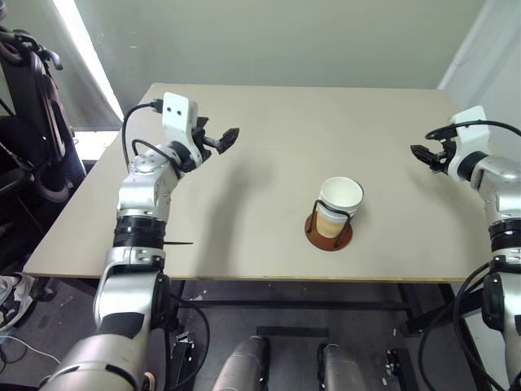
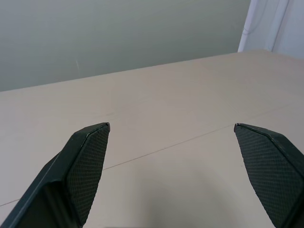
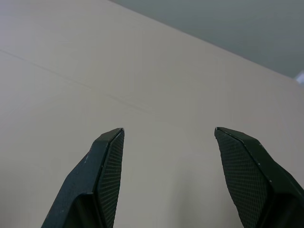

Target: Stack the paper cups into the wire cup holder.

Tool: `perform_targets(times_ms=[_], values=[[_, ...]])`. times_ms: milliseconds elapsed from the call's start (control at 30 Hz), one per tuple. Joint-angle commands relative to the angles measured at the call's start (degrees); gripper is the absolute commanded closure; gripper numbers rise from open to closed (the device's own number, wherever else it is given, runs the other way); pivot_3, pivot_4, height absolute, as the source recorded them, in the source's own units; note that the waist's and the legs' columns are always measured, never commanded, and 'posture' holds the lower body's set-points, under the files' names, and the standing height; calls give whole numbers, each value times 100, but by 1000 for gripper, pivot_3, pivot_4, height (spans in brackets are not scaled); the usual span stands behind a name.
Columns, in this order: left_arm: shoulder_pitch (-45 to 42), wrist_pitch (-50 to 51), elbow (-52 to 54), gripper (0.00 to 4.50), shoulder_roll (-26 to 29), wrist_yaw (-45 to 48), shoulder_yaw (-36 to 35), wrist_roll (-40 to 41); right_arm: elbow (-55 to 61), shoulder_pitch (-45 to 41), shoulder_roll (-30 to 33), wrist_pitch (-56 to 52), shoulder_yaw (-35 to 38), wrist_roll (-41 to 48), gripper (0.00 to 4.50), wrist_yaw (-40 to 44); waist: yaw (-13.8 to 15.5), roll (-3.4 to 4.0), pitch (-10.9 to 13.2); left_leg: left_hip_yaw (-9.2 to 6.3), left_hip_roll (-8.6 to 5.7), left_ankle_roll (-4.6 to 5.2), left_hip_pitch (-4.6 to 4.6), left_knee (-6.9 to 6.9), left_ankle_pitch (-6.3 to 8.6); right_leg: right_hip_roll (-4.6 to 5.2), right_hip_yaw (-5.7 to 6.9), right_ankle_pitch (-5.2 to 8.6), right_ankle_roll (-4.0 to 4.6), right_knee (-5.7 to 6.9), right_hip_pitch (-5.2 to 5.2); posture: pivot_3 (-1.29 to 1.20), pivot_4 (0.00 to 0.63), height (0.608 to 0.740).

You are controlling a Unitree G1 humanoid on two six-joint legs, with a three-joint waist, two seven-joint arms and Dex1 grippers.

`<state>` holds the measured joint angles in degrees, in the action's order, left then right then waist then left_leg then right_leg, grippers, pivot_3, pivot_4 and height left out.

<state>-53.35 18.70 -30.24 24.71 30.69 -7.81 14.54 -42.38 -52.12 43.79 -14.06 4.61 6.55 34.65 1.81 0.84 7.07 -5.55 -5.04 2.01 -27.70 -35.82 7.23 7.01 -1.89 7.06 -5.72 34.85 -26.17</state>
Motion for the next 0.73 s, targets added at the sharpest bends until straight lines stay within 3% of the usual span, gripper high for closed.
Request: perform_targets(times_ms=[33, 733], values=[[-72, -57, 355, 11, -41, -77, -96, 64, 229, -43, 9, 95, 273, 64, 1456, -162, 4, 0, 0, 0, 0, 0, -1, 0, 0, 0, 0, 2, 1, -2, 0, 0, 150, 740], [281, 294, 1119, 11, -97, -388, -169, 101, 235, -144, -169, 126, 259, 8, 1456, -111, 8, 0, 0, -1, 6, -6, -13, 4, 4, 1, 3, 4, 7, -10, -6, 0, 150, 740]])
